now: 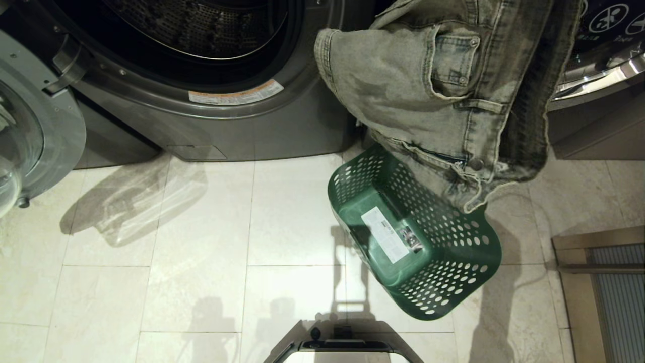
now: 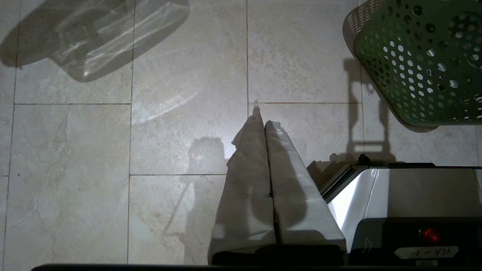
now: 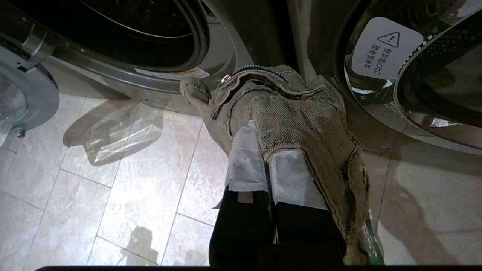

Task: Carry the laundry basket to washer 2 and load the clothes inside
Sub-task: Place the clothes into the washing machine

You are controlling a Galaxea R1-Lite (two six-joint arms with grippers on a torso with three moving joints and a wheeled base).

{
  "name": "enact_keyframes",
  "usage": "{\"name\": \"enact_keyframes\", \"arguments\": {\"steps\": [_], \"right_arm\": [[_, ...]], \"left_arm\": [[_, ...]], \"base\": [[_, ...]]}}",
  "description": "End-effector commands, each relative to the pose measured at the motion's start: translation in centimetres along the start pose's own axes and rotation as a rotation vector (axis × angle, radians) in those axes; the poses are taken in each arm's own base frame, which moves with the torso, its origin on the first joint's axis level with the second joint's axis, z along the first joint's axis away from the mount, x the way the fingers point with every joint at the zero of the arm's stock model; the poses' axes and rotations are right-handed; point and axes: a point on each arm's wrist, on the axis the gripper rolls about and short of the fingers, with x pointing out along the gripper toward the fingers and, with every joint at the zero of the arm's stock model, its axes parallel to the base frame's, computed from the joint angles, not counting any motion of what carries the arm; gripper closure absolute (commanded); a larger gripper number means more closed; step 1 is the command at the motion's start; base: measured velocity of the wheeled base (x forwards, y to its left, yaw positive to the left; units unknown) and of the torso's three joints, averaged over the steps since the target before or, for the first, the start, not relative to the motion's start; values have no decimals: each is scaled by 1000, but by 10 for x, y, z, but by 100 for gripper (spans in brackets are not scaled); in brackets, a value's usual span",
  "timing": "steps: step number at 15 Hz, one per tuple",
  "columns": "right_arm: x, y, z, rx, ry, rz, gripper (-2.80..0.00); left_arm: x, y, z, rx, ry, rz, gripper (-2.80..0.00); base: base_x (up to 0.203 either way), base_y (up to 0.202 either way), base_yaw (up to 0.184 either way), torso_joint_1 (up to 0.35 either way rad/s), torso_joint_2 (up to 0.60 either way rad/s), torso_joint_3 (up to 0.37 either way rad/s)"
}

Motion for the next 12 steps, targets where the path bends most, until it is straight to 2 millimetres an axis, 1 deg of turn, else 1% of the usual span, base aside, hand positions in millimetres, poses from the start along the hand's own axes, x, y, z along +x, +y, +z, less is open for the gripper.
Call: {"name": "enact_keyframes", "arguments": {"steps": [1,11,12], "right_arm": [[2,1,-1,-3,7,-6,0],[2,0,-5,-4,22,-43,0],[3,0,-6,-6,26,-43,0]], "left_arm": [[0,0,0,0,0,0,0],[0,0,0,1,0,0,0],[0,0,0,1,0,0,0]], "base": [[0,0,0,0,0,0],[0,0,0,0,0,0],[-1,98,-5,6,7,2]]}}
